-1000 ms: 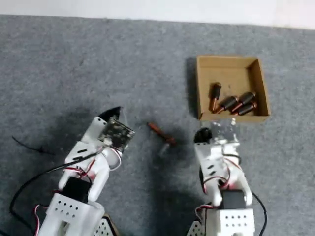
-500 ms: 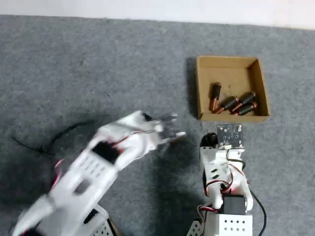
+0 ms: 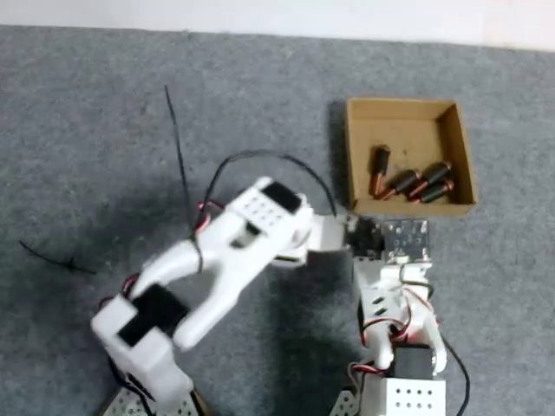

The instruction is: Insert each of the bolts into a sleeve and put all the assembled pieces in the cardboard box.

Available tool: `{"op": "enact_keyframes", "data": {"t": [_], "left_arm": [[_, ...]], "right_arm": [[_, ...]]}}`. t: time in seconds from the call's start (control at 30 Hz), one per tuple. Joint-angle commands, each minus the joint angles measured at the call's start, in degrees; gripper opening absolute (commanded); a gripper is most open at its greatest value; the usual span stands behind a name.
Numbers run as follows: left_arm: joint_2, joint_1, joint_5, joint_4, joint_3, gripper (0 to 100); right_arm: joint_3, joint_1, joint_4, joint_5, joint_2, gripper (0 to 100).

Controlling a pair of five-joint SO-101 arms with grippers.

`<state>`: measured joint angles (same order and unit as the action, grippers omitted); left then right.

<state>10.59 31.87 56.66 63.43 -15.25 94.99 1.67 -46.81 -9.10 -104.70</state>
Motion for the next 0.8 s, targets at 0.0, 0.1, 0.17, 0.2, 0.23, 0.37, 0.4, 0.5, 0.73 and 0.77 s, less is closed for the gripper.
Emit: {"op": "enact_keyframes", "data": {"t": [0.0,0.1,0.17,0.2,0.23,0.37,0.4,0.5,0.73,0.77], "left_arm": [[5.49,-1.36,0.97,0.44,7.43,14],[9.71,-1.45,0.97,0.35,10.51,14],[12.44,-1.45,0.79,0.44,12.7,14],[13.76,-1.45,0.7,0.53,13.67,14],[14.9,-1.45,0.7,0.62,14.37,14],[18.33,-1.54,0.7,0.7,15.78,14],[18.68,-1.54,0.62,0.7,15.78,14],[18.51,-1.89,0.62,0.7,15.69,14],[18.68,-1.98,0.62,2.99,15.69,0],[18.68,-1.98,0.62,3.52,15.69,1]], "right_arm": [[-0.13,-0.57,1.54,-0.62,-0.66,0.5],[-0.13,-0.57,1.54,-0.62,-0.66,0.5],[-0.22,-0.66,1.54,-0.62,-0.66,0.5],[-0.31,-0.66,1.54,-0.62,-0.66,0.5],[-0.31,-0.66,1.54,-0.62,-0.66,0.5],[-0.31,-0.66,1.54,-0.62,-0.66,0.5],[-0.31,-0.66,1.54,-0.62,-0.66,0.5],[-0.22,-0.66,1.54,-0.62,-0.66,0.5],[-0.13,-0.66,1.54,-0.7,-0.66,0.5],[-0.13,-0.66,1.54,-0.7,-0.66,0.5]]}}
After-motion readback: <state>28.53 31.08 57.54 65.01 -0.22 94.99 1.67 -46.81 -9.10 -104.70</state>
